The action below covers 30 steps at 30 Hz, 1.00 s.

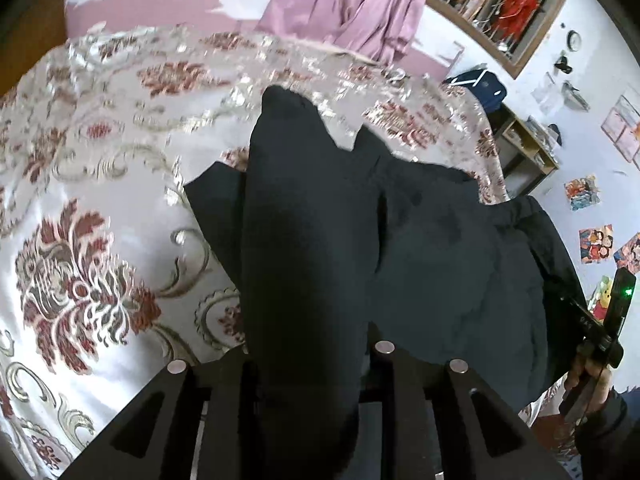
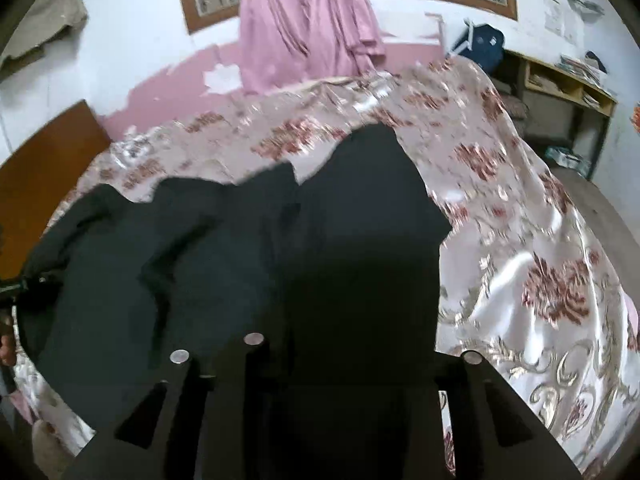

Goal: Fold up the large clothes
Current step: 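Lay the flipped fold down onto the jacket with both grippers, then press and smooth the folded jacket flat with both grippers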

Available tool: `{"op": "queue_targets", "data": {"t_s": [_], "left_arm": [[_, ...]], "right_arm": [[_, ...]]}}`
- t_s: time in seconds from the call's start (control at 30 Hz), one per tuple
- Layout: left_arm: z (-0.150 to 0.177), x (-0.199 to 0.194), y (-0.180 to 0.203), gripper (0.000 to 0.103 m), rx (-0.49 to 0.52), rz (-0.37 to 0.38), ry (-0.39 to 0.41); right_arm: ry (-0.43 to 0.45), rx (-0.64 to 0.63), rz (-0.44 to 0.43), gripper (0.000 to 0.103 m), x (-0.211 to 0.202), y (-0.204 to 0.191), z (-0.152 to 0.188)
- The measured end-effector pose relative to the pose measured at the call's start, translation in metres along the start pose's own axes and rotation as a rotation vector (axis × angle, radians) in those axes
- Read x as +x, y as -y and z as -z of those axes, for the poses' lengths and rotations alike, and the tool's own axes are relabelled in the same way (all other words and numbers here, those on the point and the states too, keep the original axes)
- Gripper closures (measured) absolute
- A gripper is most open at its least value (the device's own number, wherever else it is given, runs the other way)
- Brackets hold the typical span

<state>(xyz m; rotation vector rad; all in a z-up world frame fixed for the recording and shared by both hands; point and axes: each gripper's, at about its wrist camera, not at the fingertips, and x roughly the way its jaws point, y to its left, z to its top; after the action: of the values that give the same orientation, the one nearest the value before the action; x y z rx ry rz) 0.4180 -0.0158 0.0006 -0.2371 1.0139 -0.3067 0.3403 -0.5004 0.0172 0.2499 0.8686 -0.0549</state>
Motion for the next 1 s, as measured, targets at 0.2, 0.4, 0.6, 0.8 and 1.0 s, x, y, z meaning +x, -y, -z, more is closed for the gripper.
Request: {"op": "queue_targets", "data": {"t_s": [0.2,0.4,0.6,0.8,1.0], "left_arm": [[-0.001,0.008,-0.004,0.069,-0.051,-0.027,-0.067],[0.006,0.007,0.000,0.039,-0.031,-0.060,-0.084],[0.002,-0.005,-0.002,0.024,-0.056,-0.111,-0.038],[0.003,-0.042,0.009,0.012,-0.035,-0.135,0.104],[0.020,-0.085,0.039,0.003,0.061,-0.113,0.251]], "right_arm": [[-0.033,0.012,0.056,0.034,0.009,-0.001,-0.003],[-0.035,-0.030,0.169,0.024,0.008,-0.006,-0.005],[0.077,-0.164,0.267,0.009,-0.022,-0.023,-0.011],[0.126,-0.182,0.225,0.008,-0.049,-0.038,-0.021],[0.224,-0.152,0.154,0.007,-0.086,-0.049,-0.012]]}}
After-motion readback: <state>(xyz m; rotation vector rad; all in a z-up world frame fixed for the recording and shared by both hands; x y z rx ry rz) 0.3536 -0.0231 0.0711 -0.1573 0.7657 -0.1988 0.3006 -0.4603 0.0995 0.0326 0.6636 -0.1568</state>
